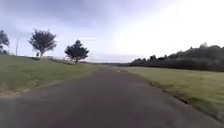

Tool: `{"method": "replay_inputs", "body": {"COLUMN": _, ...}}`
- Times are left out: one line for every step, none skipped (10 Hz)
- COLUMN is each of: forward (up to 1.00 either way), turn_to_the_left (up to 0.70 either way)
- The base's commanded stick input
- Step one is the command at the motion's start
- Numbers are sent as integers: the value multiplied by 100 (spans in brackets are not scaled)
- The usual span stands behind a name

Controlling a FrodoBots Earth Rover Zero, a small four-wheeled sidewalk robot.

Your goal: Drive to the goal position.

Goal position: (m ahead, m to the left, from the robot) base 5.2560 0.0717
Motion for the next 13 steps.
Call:
{"method": "replay_inputs", "body": {"forward": 100, "turn_to_the_left": 0}}
{"method": "replay_inputs", "body": {"forward": 100, "turn_to_the_left": 0}}
{"method": "replay_inputs", "body": {"forward": 100, "turn_to_the_left": 0}}
{"method": "replay_inputs", "body": {"forward": 100, "turn_to_the_left": 0}}
{"method": "replay_inputs", "body": {"forward": 100, "turn_to_the_left": 0}}
{"method": "replay_inputs", "body": {"forward": 100, "turn_to_the_left": 0}}
{"method": "replay_inputs", "body": {"forward": 100, "turn_to_the_left": 0}}
{"method": "replay_inputs", "body": {"forward": 100, "turn_to_the_left": 0}}
{"method": "replay_inputs", "body": {"forward": 100, "turn_to_the_left": 0}}
{"method": "replay_inputs", "body": {"forward": 100, "turn_to_the_left": 0}}
{"method": "replay_inputs", "body": {"forward": 100, "turn_to_the_left": 0}}
{"method": "replay_inputs", "body": {"forward": 100, "turn_to_the_left": 0}}
{"method": "replay_inputs", "body": {"forward": 100, "turn_to_the_left": 0}}
